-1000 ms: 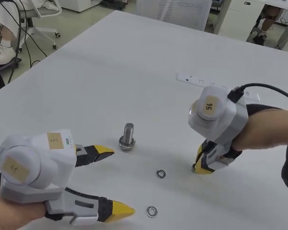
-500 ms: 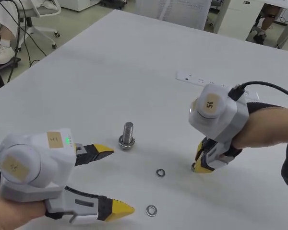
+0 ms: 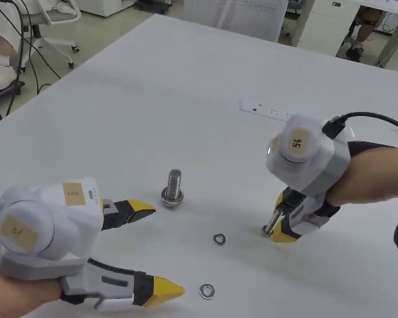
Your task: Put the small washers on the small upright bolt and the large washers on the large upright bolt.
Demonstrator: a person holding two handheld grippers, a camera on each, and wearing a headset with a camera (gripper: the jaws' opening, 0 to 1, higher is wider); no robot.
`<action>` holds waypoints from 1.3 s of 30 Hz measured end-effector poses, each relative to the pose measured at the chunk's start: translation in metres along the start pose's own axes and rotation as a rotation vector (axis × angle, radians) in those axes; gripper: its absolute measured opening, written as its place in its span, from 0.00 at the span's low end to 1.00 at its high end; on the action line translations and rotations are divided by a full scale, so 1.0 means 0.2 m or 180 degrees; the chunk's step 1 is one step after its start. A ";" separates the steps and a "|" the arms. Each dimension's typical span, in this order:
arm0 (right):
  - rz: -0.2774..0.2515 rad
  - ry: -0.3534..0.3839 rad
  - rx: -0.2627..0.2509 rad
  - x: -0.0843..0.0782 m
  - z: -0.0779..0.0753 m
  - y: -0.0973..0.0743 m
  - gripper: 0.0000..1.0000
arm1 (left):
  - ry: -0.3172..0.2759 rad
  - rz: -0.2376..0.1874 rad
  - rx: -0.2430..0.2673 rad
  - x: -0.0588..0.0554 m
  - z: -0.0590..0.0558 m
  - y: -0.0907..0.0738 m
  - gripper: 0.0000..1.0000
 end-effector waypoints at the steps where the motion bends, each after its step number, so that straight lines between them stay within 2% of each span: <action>1: 0.0002 0.0006 -0.0004 -0.01 0.00 0.00 0.28 | 0.0001 0.0000 0.0000 0.00 0.00 0.00 0.72; 7: -0.0001 0.0041 -0.0025 -0.03 -0.01 -0.02 0.28 | 0.0011 -0.0004 -0.0001 0.01 0.00 0.00 0.72; 20: 0.0014 0.0095 -0.0033 -0.08 0.03 -0.05 0.28 | 0.0039 -0.0012 -0.0004 0.03 0.00 0.00 0.72; 27: 0.0023 0.0105 -0.0027 -0.11 0.09 -0.07 0.28 | 0.0052 -0.0020 -0.0001 0.03 0.00 0.00 0.72; 39: -0.0012 0.0114 0.0060 -0.13 0.23 -0.07 0.27 | 0.0074 -0.0031 0.0004 0.05 -0.01 0.00 0.72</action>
Point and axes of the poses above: the centre of the closed fingertips' face, and the gripper's own axes: y roughly forward along the fingers, z roughly to its left, x roughly out of its top, the point moved 1 cm from there along -y, roughly backward along the fingers, and after that the axes turned 4 degrees about y, right-handed, at the moved point
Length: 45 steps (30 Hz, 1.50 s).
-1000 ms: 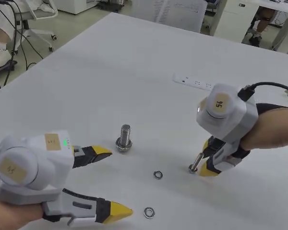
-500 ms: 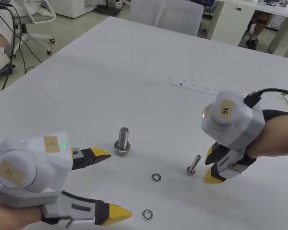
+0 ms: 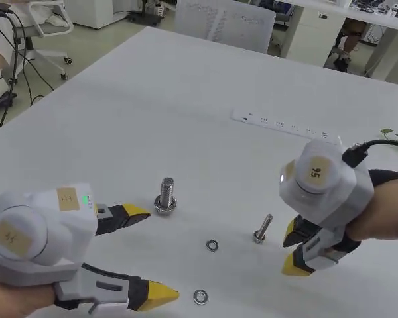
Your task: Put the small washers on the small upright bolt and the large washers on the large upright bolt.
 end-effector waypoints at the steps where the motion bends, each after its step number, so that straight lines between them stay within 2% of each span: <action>1: -0.0004 -0.0003 0.0002 0.00 0.01 0.00 0.27 | 0.0002 -0.0001 0.0000 0.00 0.00 0.00 0.72; 7: -0.0054 -0.0003 0.0071 0.02 0.08 0.00 0.27 | 0.0019 -0.0013 0.0006 0.01 0.00 0.00 0.72; 14: -0.0077 -0.0035 0.0094 0.05 0.12 -0.01 0.27 | 0.0028 -0.0024 0.0011 0.03 0.01 -0.01 0.72; 28: -0.0122 -0.0263 0.0171 0.19 0.21 0.02 0.27 | 0.0053 -0.0036 0.0011 0.05 0.01 -0.01 0.72; 38: -0.0112 -0.0506 0.0253 0.30 0.28 0.06 0.27 | 0.0061 -0.0029 0.0012 0.05 0.01 -0.01 0.72; 45: -0.0137 -0.0596 0.0298 0.36 0.31 0.09 0.26 | 0.0060 -0.0035 0.0019 0.06 0.00 -0.02 0.72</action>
Point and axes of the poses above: the centre of the closed fingertips' face, and the gripper's own axes: y roughly forward along the fingers, z roughly to its left, x roughly out of its top, the point moved 1 cm from there along -y, roughly backward along the fingers, and after that the axes turned 4 degrees about y, right-handed, at the moved point
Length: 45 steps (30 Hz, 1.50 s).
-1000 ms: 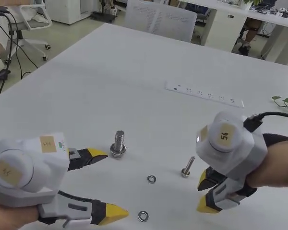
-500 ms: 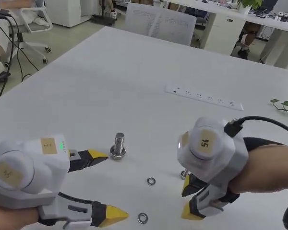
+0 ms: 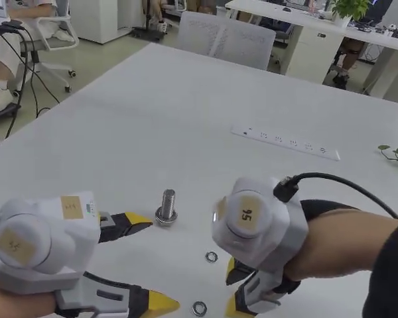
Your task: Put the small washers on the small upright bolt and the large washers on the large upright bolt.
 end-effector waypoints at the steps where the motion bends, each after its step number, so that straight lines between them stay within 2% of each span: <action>1: -0.0003 -0.0006 0.0004 0.01 0.00 0.00 0.26 | -0.0001 -0.0001 0.0001 0.00 0.00 0.00 0.72; 21: 0.0060 -0.0200 0.0058 0.10 0.03 0.07 0.25 | -0.0002 -0.0022 0.0032 0.01 -0.01 -0.01 0.71; 30: 0.0102 -0.0274 0.0089 0.11 0.05 0.10 0.24 | -0.0011 -0.0035 0.0052 0.01 -0.01 -0.02 0.71; 35: 0.0117 -0.0323 0.0049 0.11 0.04 0.10 0.24 | -0.0008 -0.0037 0.0053 0.01 -0.01 -0.02 0.71; 40: 0.0184 -0.0476 -0.0040 0.11 0.05 0.11 0.23 | -0.0009 -0.0038 0.0054 0.01 -0.01 -0.02 0.71; 45: 0.0179 -0.0497 -0.0041 0.12 0.05 0.11 0.21 | -0.0011 -0.0047 0.0057 0.01 0.00 -0.02 0.71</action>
Point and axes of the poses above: the centre of the closed fingertips' face, and the gripper's own axes: y roughly forward along the fingers, z roughly to its left, x roughly out of its top, the point moved 1 cm from there along -y, roughly backward along the fingers, and after that the axes turned 4 degrees about y, right-handed, at the moved point
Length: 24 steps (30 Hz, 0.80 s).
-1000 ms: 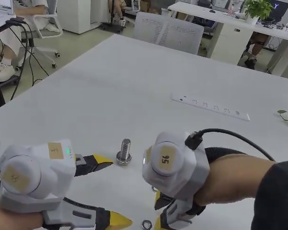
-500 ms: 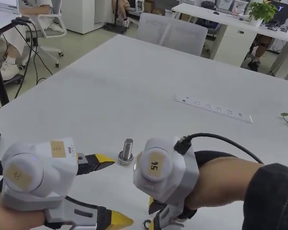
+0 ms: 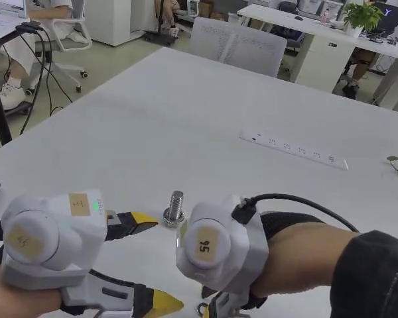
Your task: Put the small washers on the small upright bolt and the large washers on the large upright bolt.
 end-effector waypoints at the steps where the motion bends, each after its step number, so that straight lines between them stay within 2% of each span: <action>1: -0.0002 -0.0002 0.0001 0.00 0.00 0.00 0.21 | -0.0001 -0.0002 0.0001 0.00 0.00 0.00 0.71; 8: -0.0056 -0.0028 -0.0013 -0.01 -0.01 0.00 0.18 | -0.0002 -0.0003 0.0005 0.00 0.00 0.00 0.71; 24: -0.0054 -0.0049 -0.0015 -0.01 -0.02 0.00 0.15 | -0.0008 0.0005 -0.0011 0.00 -0.01 0.00 0.70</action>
Point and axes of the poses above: the centre of the closed fingertips' face, and the gripper's own axes: y roughly forward along the fingers, z roughly to its left, x roughly out of its top, the point moved 1 cm from there along -y, roughly backward along the fingers, and after that the axes turned 4 degrees about y, right-handed, at the moved point
